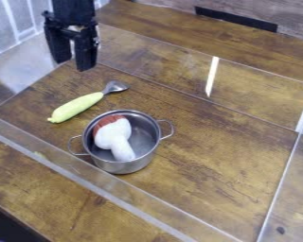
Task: Move the green spoon to the left
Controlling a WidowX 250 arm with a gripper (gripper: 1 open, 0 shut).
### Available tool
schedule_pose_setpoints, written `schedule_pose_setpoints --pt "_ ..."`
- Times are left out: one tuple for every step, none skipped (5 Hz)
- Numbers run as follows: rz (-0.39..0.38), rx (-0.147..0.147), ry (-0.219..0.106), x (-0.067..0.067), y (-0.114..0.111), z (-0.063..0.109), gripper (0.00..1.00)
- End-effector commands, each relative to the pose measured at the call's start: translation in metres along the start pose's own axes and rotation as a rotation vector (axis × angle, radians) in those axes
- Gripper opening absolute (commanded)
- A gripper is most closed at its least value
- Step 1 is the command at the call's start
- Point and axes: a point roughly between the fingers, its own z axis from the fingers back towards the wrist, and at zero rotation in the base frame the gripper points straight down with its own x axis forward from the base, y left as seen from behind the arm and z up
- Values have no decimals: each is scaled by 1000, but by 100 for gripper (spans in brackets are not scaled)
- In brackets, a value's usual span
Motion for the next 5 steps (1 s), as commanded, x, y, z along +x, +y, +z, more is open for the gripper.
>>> schedule_pose_setpoints --pt "-47 23 -48 16 -13 10 100" --pt "-28 16 -45 19 -15 -8 100" --pt "13 8 -39 19 -9 -22 100" --pt "66 1 -28 17 -3 -33 100" --pt "50 -1 -5 16 1 -37 100"
